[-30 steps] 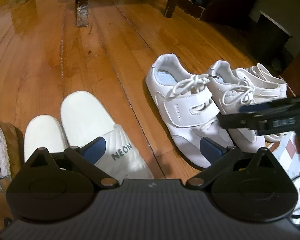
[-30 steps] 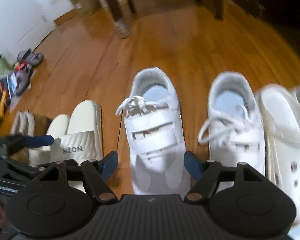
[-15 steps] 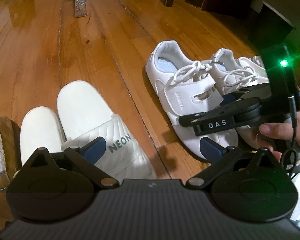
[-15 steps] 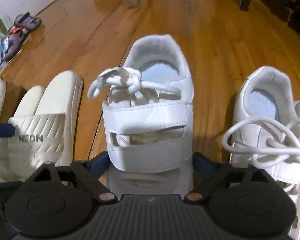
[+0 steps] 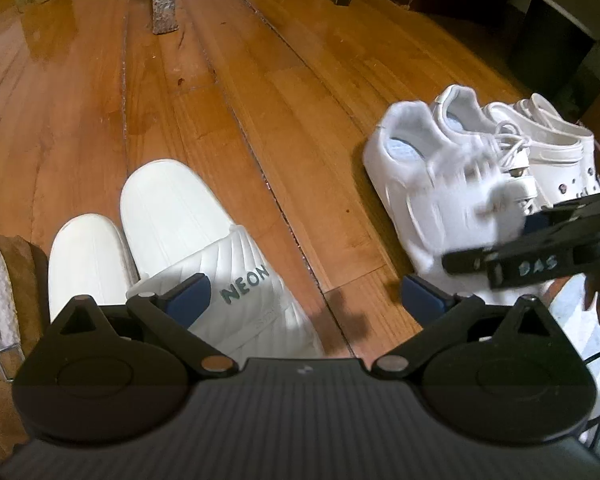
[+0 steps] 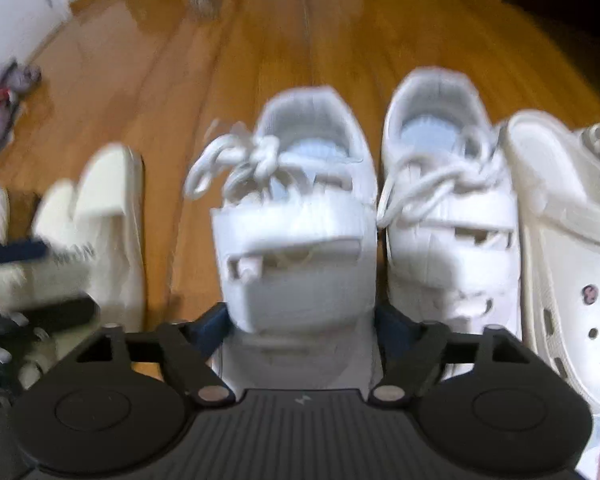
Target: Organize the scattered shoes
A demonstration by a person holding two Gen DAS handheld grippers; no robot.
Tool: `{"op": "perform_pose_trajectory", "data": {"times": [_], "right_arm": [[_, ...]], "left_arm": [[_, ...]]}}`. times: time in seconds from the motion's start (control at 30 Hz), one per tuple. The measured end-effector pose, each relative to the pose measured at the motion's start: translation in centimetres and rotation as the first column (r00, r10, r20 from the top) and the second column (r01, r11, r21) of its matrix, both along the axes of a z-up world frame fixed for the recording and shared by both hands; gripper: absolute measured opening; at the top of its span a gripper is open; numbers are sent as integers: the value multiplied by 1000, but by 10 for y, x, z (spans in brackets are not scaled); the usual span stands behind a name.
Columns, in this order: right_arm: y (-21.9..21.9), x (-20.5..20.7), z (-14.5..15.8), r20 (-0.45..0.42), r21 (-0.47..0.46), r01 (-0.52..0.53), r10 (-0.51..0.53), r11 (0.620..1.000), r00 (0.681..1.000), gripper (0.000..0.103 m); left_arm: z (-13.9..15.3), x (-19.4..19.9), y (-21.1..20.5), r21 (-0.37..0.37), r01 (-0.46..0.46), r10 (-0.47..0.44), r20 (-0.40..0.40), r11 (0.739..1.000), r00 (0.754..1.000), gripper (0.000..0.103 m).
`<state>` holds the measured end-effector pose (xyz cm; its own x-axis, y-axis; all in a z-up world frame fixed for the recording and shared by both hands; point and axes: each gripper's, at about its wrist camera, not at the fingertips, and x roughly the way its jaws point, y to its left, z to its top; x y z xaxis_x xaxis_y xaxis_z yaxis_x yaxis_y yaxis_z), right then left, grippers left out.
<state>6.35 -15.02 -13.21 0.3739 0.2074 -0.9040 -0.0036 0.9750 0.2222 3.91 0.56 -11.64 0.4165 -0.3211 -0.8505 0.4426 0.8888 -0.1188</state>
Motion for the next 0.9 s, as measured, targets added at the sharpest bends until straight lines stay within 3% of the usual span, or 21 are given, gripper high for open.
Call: {"op": "perform_pose_trajectory", "data": {"times": [0.13,0.27,0.37,0.43,0.6,0.8,0.9], "right_arm": [[-9,-23,36,70,11,13,-14,1000,997,87],[-9,-48,78,146,-98,-10,25,995,989,90],[1,-73,114,244,-172,-85,126,981,961,91],[6,-92,146,316,-185,-147,200,972,927,94],[22,-110,168,313,-295,-108,203,949,928,95],[13,-132,173,326,-242,-136,213,961,921,95],[12,-142,172,331,-233,-139,213,963,919,95]], "left_arm": [[10,3,5,23,-68,70,-97,997,993,103],[34,-4,21,-22,-128,121,-187,992,975,103],[54,-20,39,-82,-142,123,-205,986,971,103],[63,-33,53,-61,-204,188,-210,977,960,103],[91,-62,76,18,-285,284,-159,958,946,103],[109,-82,84,18,-318,317,-140,948,938,103],[99,-86,94,-7,-356,347,-205,934,915,103]]}}
